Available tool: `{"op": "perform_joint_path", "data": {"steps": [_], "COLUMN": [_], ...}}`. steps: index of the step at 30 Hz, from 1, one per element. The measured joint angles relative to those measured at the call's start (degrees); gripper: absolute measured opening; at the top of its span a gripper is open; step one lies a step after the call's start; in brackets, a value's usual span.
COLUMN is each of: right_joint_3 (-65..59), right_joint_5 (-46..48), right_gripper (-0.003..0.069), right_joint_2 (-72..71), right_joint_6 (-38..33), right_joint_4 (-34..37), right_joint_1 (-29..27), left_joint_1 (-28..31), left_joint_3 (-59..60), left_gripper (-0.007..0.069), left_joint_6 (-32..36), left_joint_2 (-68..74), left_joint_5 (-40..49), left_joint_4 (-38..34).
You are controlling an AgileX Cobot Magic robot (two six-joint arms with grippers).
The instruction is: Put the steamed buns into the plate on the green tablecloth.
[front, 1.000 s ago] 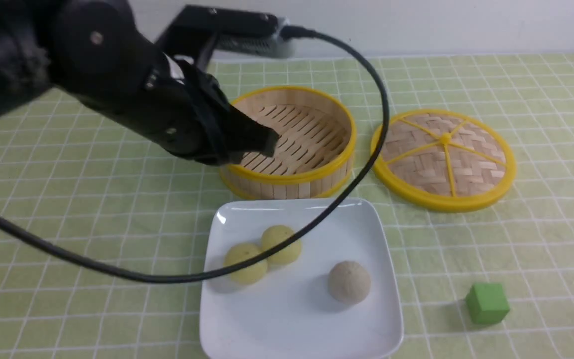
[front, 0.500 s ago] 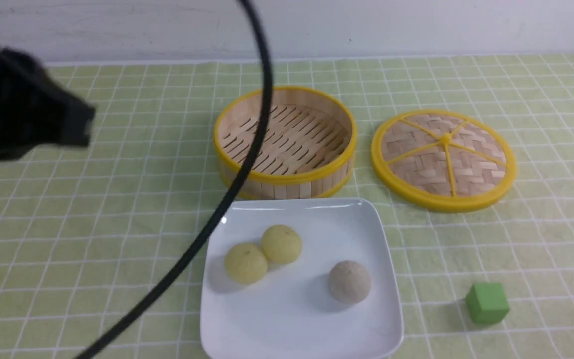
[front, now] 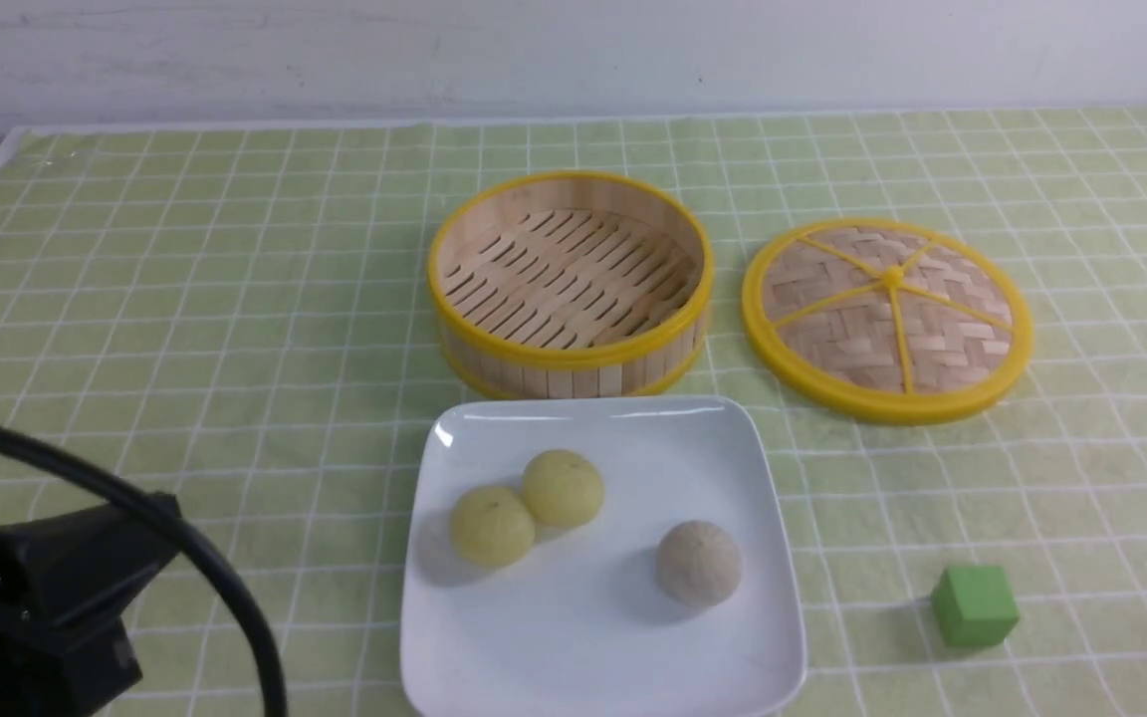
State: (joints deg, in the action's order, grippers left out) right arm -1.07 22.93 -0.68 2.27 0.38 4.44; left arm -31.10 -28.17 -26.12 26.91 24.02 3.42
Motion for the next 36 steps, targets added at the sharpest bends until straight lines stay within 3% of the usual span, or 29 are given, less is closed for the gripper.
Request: {"op": "perform_joint_path", "data": {"steps": [20, 23, 30, 36], "right_joint_3": [0.0, 0.0, 0.0, 0.0], "right_joint_5": [0.0, 0.0, 0.0, 0.0], "right_gripper": [0.0047, 0.0047, 0.0047, 0.0047], "right_joint_2": [0.0, 0.0, 0.0, 0.0], "right_joint_6": [0.0, 0.0, 0.0, 0.0], "right_joint_4": [0.11, 0.11, 0.11, 0.11], "right_joint_1": [0.0, 0.0, 0.0, 0.0], "left_joint_1": [0.9, 5.46, 22.21, 27.55], "left_joint_3": [5.34, 9.95, 23.79, 28.87], "left_gripper": [0.0035, 0.0038, 0.0046, 0.0054], "left_joint_6": [1.6, 2.28, 11.13, 13.43], "left_joint_2": [-1.13, -3.78, -15.8, -25.75], "left_joint_5": [-2.1, -3.95, -4.86, -2.39], "left_joint_4": [5.33, 5.06, 5.01, 6.35]}}
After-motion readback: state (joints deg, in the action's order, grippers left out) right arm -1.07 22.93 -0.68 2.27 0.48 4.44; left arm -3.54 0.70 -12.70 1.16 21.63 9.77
